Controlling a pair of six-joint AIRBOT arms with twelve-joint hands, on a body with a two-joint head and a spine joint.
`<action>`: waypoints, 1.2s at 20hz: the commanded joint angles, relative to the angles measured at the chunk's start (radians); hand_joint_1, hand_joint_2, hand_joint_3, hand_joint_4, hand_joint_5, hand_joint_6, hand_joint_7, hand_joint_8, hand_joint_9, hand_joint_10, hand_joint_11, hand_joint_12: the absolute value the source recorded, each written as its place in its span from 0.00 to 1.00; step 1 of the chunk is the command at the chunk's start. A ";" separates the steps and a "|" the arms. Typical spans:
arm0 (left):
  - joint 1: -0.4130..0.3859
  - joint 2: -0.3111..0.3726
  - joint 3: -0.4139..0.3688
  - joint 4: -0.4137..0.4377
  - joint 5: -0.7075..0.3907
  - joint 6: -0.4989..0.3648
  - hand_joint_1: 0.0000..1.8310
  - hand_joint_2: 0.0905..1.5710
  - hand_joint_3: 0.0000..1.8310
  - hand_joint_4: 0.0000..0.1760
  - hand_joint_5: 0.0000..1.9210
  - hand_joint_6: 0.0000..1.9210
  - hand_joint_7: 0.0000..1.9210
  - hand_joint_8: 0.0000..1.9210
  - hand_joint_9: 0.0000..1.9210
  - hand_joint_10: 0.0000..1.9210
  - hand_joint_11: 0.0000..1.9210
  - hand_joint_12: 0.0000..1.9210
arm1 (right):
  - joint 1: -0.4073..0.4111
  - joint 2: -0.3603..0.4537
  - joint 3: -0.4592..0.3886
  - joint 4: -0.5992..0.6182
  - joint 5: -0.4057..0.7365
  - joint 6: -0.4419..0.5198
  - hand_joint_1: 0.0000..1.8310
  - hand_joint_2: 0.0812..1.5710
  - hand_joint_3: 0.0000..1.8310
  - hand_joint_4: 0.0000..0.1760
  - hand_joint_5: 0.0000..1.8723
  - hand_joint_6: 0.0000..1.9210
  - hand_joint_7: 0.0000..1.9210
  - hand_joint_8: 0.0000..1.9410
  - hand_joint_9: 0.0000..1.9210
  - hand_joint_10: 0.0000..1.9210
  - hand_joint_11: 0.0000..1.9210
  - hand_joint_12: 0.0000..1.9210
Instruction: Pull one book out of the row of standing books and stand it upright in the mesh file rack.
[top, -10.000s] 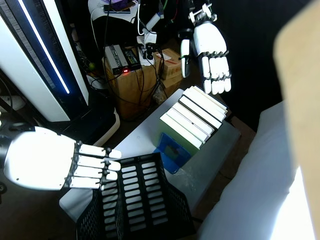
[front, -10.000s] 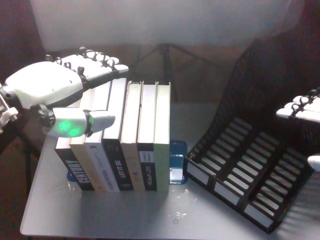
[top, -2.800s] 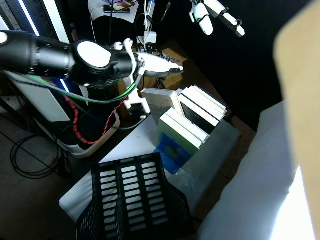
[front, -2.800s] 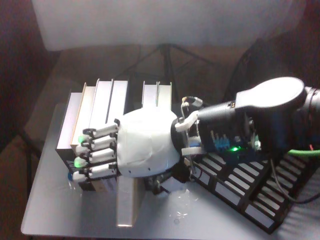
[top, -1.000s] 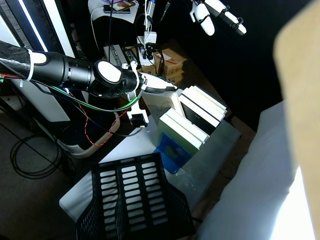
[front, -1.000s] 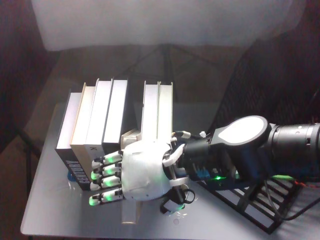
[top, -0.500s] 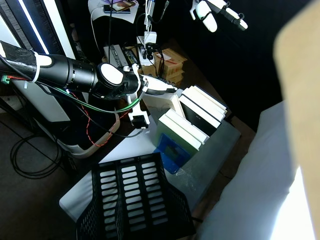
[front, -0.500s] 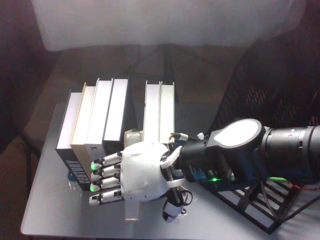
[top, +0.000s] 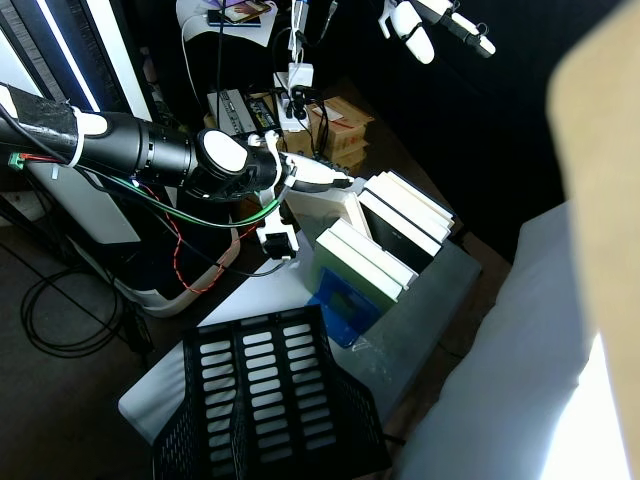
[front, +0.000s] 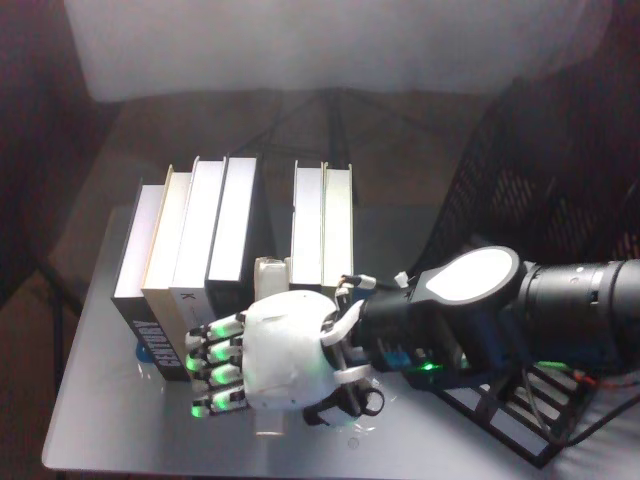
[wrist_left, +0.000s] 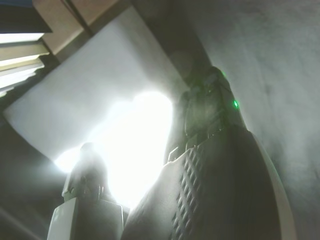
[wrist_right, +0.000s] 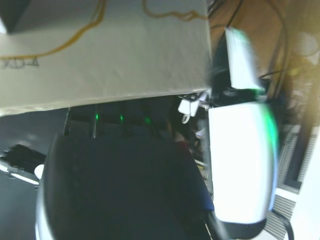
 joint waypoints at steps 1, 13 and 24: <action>0.003 0.001 0.006 -0.030 -0.131 -0.004 0.13 0.88 0.00 0.01 0.00 0.00 0.00 0.00 0.00 0.00 0.00 0.00 | -0.014 -0.001 0.008 0.010 0.001 0.009 0.66 0.72 0.00 0.00 0.28 0.07 0.35 0.04 0.24 0.26 0.00 0.73; 0.003 0.000 0.007 -0.033 -0.135 -0.004 0.12 0.88 0.00 0.11 0.00 0.00 0.00 0.00 0.00 0.00 0.00 0.00 | -0.020 -0.019 0.042 -0.052 -0.024 0.057 0.69 0.66 0.00 0.00 0.59 0.36 0.57 0.51 0.50 0.70 0.33 0.99; 0.004 -0.005 0.008 -0.035 -0.138 -0.005 0.08 0.88 0.00 0.12 0.00 0.00 0.00 0.00 0.00 0.00 0.00 0.00 | -0.021 -0.019 0.047 -0.052 -0.024 0.063 0.67 0.71 0.00 0.00 0.49 0.61 0.50 0.52 0.40 0.64 0.19 0.96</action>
